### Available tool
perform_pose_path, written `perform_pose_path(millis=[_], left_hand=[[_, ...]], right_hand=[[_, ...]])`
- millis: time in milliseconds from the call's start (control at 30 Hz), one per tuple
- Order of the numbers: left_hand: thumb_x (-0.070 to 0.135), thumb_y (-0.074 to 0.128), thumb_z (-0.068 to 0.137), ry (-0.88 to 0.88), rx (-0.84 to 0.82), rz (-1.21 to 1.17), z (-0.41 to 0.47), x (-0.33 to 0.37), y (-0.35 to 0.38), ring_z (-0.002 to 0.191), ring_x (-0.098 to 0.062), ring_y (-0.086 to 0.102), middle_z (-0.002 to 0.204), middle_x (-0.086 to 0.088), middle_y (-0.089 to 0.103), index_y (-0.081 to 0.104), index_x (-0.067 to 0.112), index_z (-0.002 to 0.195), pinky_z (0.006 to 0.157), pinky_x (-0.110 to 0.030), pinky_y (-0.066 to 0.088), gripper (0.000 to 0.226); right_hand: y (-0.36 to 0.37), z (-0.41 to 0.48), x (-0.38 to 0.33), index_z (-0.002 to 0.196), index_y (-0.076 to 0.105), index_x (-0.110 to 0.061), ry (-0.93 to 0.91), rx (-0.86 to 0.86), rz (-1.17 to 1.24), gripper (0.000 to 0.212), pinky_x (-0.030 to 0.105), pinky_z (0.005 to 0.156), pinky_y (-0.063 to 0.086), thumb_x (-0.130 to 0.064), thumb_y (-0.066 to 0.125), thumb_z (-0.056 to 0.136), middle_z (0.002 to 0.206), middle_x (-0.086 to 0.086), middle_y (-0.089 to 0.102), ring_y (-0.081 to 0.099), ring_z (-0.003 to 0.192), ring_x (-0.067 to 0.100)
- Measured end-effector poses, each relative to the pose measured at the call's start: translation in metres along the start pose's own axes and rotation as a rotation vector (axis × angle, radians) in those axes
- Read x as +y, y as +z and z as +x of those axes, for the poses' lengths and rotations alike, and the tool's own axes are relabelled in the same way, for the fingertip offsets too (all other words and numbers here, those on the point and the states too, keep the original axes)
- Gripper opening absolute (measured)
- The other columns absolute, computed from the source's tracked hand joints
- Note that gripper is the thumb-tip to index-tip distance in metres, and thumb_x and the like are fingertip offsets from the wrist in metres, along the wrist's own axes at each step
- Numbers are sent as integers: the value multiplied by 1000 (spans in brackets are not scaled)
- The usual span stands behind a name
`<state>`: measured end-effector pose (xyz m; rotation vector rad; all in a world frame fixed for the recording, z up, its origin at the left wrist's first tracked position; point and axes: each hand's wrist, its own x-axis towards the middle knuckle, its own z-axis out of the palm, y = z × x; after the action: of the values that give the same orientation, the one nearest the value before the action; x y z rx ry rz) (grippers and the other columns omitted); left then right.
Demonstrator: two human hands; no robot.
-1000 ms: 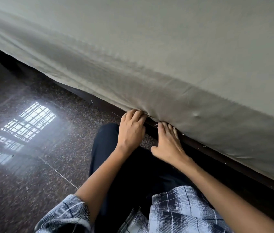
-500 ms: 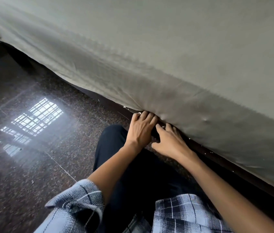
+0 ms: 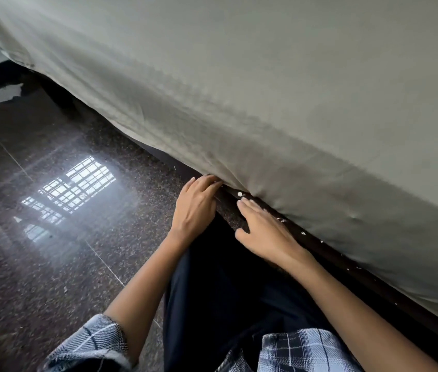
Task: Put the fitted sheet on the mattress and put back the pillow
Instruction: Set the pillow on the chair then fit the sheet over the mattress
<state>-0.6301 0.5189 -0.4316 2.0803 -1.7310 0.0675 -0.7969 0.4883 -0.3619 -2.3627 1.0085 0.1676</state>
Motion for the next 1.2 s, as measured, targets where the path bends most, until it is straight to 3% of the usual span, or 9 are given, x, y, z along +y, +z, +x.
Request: perform_pose_path(millis=[200, 333, 567, 700, 800, 900, 1000, 1133, 1200], left_hand=[[14, 41, 81, 96, 76, 131, 16, -4, 11, 100, -21, 63, 106, -2, 66, 66, 14, 105, 100, -41, 42, 35], [15, 41, 84, 158, 34, 263, 23, -8, 24, 97, -26, 60, 97, -4, 62, 63, 12, 106, 98, -43, 42, 32], [26, 45, 81, 62, -78, 331, 35, -7, 22, 93, -16, 60, 89, 8, 63, 61, 25, 91, 77, -35, 27, 19], [27, 42, 90, 57, -245, 237, 41, -11, 10, 119, -16, 49, 116, 8, 59, 59, 23, 113, 92, -37, 24, 28], [21, 40, 85, 62, -340, 63, 46, -18, -17, 119, -21, 52, 124, 5, 62, 61, 23, 120, 96, -36, 42, 41], [19, 32, 79, -65, -48, -48, 37, -33, -38, 107, -20, 62, 119, 5, 66, 66, 24, 115, 82, -36, 54, 50], [6, 38, 73, -77, -67, 23, 36, -59, -36, 117, -25, 53, 127, -3, 59, 60, 14, 123, 90, -44, 50, 55], [-4, 54, 73, -78, -53, 183, 43, -67, -21, 129, -32, 44, 126, -9, 58, 62, 10, 118, 108, -48, 36, 48], [-6, 59, 72, -115, -21, 209, 44, -62, -15, 130, -37, 42, 124, -11, 59, 63, 9, 115, 105, -49, 36, 46]], right_hand=[[10, 32, 2, 147, 28, -7, -83, 132, -49, 64, 23, 115, 12, -10, 48, 85, 156, 5, 23, 23, 143, 16], [8, 41, -3, 145, 32, -6, -102, 151, -68, 63, 18, 114, 6, -11, 41, 83, 156, 6, 23, 22, 143, 16], [9, 69, -26, 123, 49, -2, 56, 203, 26, 45, 28, 107, 29, -9, 50, 78, 141, 10, 43, 40, 132, 23], [1, 71, -35, 123, 44, -4, 151, 145, 117, 42, 34, 96, 41, -9, 50, 81, 129, 18, 54, 51, 120, 30], [-3, 69, -30, 120, 40, -9, 175, 111, 153, 38, 38, 86, 45, -12, 51, 84, 121, 20, 58, 56, 112, 36], [-1, 69, -33, 134, 35, -9, 149, 26, 98, 54, 37, 101, 36, -20, 54, 85, 139, 18, 43, 42, 129, 31], [0, 72, -46, 146, 20, -13, 138, -58, 23, 71, 40, 113, 23, -31, 54, 87, 151, 17, 19, 19, 141, 31], [-4, 74, -46, 140, 29, -14, 132, -63, -56, 59, 39, 109, 26, -31, 51, 88, 149, 17, 23, 23, 139, 31], [-5, 73, -46, 143, 26, -15, 122, -85, -88, 61, 38, 109, 26, -31, 51, 89, 151, 17, 20, 22, 140, 30]])
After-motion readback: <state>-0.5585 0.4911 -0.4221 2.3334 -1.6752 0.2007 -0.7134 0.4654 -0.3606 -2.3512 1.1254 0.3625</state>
